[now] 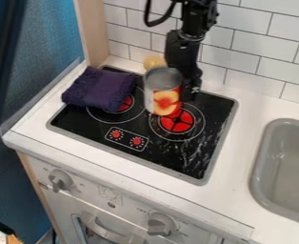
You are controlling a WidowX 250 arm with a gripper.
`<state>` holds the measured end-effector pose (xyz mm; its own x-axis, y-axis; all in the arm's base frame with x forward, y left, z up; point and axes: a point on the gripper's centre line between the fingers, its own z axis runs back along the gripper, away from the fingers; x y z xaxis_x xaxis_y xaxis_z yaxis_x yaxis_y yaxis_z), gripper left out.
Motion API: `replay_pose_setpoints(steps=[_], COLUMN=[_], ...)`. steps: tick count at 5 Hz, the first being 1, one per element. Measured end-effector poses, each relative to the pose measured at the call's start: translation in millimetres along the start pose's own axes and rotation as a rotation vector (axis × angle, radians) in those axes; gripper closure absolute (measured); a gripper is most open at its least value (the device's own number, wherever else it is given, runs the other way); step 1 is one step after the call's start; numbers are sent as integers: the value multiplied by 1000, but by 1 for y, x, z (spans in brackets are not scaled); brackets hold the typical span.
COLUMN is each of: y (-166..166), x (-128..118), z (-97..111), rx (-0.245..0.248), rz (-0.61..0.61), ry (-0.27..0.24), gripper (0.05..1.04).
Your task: Place the can at the middle of the two stoves
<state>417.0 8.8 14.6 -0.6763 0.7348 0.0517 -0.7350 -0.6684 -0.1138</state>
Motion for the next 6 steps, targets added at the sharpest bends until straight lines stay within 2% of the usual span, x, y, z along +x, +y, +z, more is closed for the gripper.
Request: replay_pose_setpoints(steps=[2,3,4,5,6], y=[18,19,20,19,15], x=[33,49,52,49,45], z=[16,7,5,21,52], rx=[-12,-8,-7,-23,-64], rz=[39,61,68,61,61], ry=[9,-20,-34,11,87], gripper=[85,85,85,85,85])
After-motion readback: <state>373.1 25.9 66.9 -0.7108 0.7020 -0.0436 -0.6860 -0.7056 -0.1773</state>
